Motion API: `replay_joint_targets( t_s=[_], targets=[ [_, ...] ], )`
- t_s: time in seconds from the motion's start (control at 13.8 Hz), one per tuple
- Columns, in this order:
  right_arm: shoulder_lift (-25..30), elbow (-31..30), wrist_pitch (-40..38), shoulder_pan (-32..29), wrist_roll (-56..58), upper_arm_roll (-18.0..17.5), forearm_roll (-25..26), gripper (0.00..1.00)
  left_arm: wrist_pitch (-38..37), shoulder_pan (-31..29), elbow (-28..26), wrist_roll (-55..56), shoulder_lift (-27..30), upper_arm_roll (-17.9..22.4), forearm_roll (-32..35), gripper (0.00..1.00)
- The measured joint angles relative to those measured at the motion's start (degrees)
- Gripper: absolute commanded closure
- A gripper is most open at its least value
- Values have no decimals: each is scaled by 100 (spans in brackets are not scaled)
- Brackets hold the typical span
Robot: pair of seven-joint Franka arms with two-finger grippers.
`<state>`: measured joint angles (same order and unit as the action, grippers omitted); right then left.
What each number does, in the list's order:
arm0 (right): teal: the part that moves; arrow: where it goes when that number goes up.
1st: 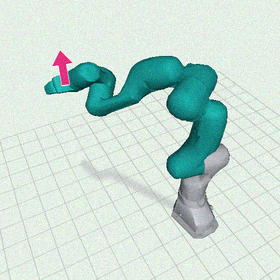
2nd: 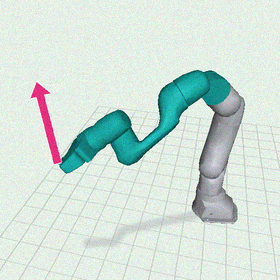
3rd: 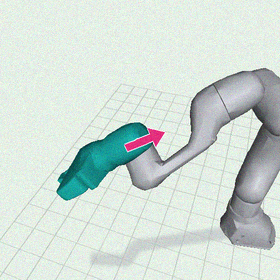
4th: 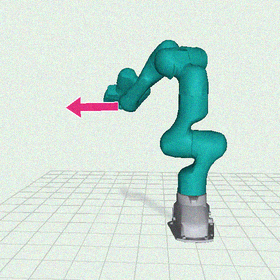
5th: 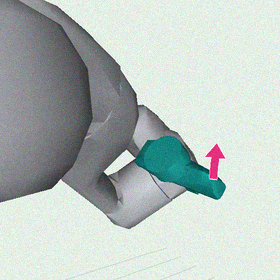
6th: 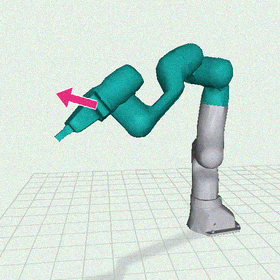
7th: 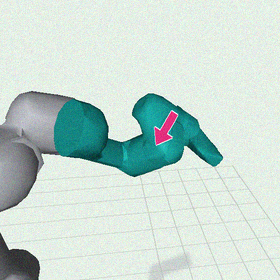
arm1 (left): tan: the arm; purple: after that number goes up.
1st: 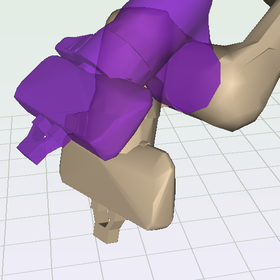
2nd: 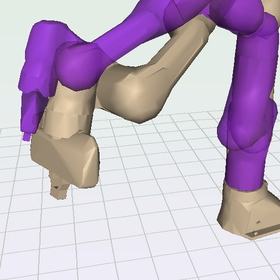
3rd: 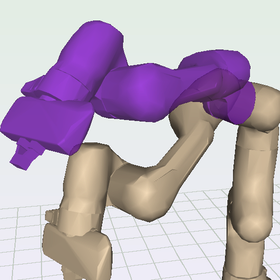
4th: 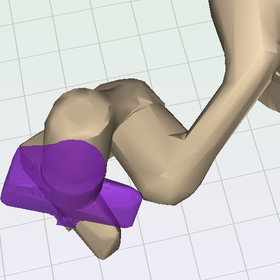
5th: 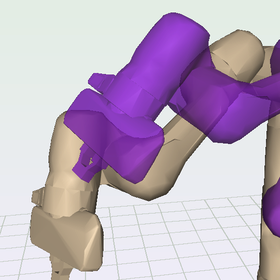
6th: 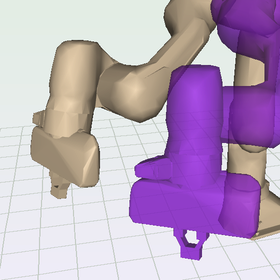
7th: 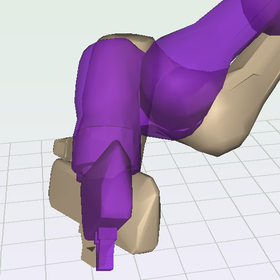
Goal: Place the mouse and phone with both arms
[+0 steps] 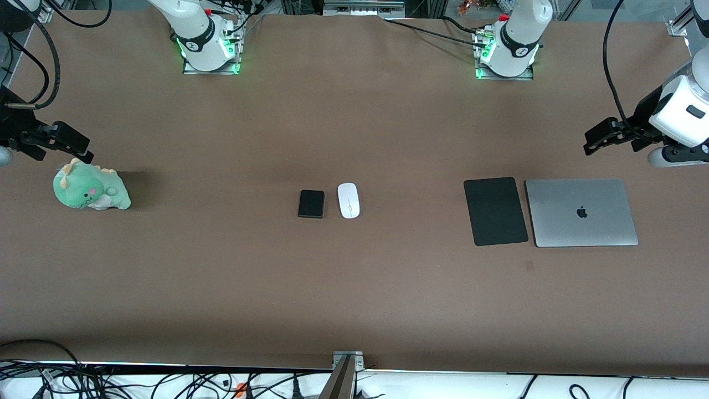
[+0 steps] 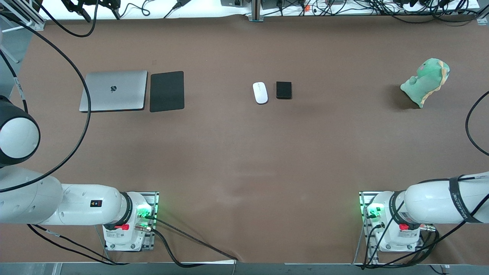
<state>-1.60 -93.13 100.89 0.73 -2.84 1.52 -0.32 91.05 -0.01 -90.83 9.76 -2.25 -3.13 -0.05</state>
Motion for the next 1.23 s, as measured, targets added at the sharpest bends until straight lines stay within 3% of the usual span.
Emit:
replay_joint_targets(
  t_s=[0.8,1.23],
  targets=[
    [-6,-3,-104,2,5,-2,0,0,0,0,0,0,0,0,0,0],
    [-36,-8,-1021,257,62,-52,1,0,0,0,0,0,-3,-1,0,0]
  ],
)
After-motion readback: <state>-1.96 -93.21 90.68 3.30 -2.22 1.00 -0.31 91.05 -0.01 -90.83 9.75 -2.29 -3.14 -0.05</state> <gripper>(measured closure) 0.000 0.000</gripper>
